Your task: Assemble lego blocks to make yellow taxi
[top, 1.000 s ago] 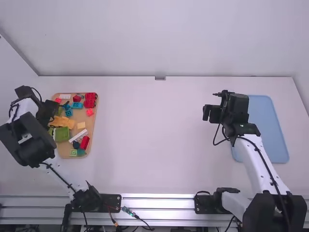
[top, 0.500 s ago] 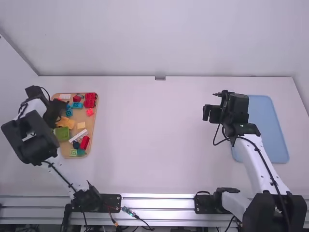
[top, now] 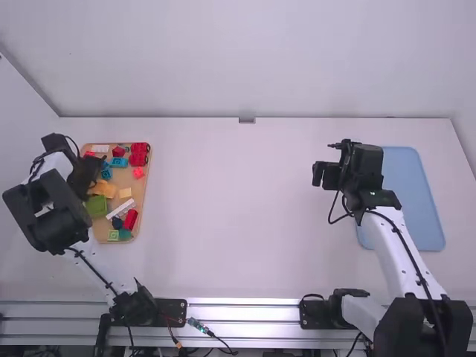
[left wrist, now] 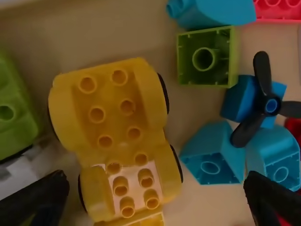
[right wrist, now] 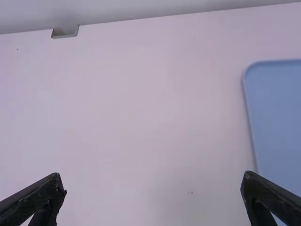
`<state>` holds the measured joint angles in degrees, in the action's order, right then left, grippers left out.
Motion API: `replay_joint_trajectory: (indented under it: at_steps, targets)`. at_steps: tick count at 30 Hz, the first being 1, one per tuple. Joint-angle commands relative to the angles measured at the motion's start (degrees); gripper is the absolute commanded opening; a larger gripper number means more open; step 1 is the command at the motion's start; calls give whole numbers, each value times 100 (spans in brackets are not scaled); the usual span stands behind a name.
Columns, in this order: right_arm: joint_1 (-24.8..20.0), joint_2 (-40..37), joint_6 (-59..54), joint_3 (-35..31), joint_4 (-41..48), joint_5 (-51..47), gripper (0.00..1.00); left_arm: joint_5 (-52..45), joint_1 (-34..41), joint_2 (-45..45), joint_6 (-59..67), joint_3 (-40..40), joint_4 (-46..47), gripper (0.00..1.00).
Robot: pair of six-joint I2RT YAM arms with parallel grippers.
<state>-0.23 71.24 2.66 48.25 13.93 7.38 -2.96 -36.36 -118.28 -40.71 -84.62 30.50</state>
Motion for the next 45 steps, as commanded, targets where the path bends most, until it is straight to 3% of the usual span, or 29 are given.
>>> replay_joint_trajectory:
  at_steps: [1, 9, 16, 30, 45]
  targets:
    - [-15, -26, 13, 125, 4, 28, 99, 39, 7, 23, 75, 70, 144, 99]
    - [-17, -26, 13, 125, 24, 28, 99, 251, 9, 23, 64, 74, 295, 99]
    - [-13, -26, 13, 125, 4, 33, 99, 133, -9, 23, 14, 369, -101, 100]
    - [33, -26, 13, 125, 4, 31, 99, 391, 37, 21, 187, 83, 435, 99]
    - [129, -26, -4, 125, -15, 28, 99, 463, 37, 21, 141, 118, 227, 98]
